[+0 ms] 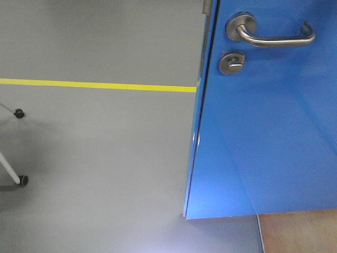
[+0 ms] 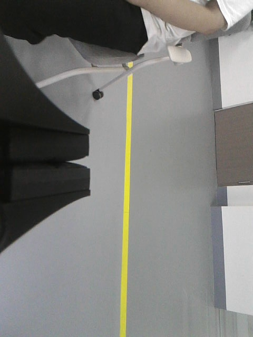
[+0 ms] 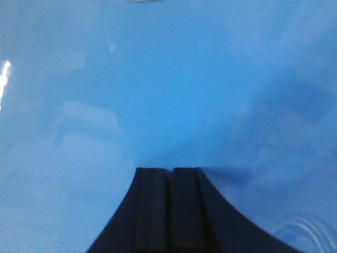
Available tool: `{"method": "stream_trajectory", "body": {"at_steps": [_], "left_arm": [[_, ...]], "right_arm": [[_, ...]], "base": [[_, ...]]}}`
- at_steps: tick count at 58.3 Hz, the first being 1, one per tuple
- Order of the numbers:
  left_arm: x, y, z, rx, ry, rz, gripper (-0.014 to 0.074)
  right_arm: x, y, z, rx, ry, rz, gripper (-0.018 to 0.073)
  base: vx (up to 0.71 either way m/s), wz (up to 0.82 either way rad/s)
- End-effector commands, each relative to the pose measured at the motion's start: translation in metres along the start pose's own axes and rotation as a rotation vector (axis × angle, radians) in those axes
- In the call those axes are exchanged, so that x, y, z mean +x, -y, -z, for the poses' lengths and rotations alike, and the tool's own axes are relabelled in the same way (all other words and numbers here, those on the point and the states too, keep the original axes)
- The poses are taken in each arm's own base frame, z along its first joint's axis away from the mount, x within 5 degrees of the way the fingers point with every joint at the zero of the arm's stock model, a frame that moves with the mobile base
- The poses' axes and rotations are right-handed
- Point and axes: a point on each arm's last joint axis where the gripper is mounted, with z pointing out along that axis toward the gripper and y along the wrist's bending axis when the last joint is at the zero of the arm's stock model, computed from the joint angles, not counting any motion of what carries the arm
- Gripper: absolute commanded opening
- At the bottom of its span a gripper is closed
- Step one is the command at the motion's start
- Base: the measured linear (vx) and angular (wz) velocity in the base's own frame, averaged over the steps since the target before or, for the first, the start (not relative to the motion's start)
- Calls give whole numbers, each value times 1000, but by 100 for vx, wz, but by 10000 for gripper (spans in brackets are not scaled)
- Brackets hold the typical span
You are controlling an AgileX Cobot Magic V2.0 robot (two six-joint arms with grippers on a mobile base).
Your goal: Move to blue door and open it
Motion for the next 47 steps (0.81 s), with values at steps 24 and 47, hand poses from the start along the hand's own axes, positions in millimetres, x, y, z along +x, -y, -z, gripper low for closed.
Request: {"method": "stream_trajectory", "body": {"at_steps": [24, 47], "left_arm": [[-7, 0, 1, 4, 98, 6, 70], [-7, 0, 1, 4, 98, 6, 70]], "right_arm": [[-10, -12, 5, -29, 78, 6, 2], [-9, 5, -12, 17, 55, -13, 2]], "base": [[24, 0], [2, 0]]}}
